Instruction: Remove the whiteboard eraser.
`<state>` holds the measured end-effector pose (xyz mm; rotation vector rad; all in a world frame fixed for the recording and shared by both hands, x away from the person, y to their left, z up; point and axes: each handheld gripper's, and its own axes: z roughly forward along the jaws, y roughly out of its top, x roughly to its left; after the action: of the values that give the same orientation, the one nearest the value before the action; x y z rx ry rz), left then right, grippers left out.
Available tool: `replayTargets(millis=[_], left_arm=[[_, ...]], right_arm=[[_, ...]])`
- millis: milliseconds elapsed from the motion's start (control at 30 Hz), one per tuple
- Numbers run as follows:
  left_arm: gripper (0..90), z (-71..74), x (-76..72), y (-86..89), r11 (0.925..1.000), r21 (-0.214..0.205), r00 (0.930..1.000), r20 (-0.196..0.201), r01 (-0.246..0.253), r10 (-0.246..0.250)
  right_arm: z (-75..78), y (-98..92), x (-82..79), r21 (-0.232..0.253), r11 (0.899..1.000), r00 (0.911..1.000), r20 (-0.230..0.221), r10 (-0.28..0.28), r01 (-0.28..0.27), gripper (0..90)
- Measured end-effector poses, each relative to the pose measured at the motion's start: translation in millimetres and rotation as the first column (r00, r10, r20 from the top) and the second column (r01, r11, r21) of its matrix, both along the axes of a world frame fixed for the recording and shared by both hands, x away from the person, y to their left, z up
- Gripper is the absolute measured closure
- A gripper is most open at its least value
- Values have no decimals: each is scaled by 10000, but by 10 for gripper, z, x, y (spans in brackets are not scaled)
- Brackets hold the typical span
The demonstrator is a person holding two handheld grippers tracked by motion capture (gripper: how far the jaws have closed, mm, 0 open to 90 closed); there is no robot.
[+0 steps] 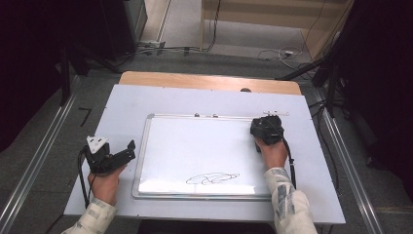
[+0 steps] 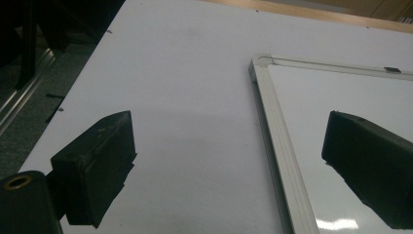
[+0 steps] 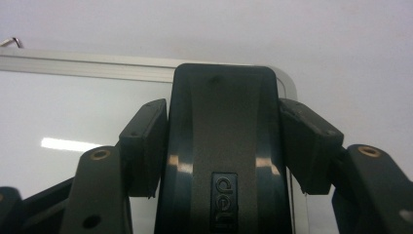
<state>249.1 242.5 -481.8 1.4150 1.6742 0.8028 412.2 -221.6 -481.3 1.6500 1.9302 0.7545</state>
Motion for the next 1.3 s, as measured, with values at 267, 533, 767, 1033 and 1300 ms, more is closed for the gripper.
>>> replayTargets(millis=[267, 533, 767, 1033, 1300], left_arm=[[58, 3, -2, 12, 10000, -54, 10000, 16, -36, 36], [58, 4, -2, 13, 10000, -91, 10000, 1, -36, 36], [58, 5, -3, 16, 9999, -131, 10000, -8, -22, 22], [58, 1, 2, 22, 9999, -114, 10000, -50, -40, 39], [58, 4, -3, 2, 9999, -130, 10000, 26, -23, 23]], right_arm=[[10, 17, -17, -196, 9997, 9999, 55, 153, -151, 387], [-5, -6, -26, -65, 9990, 9989, 113, 445, -445, 386], [-20, -12, -45, -41, 9989, 9985, 294, 465, -464, 384], [50, -20, -111, 65, 9987, 9972, 553, 494, -499, 385], [196, -50, -401, 522, 9894, 9892, 632, 1322, -1356, 384]])
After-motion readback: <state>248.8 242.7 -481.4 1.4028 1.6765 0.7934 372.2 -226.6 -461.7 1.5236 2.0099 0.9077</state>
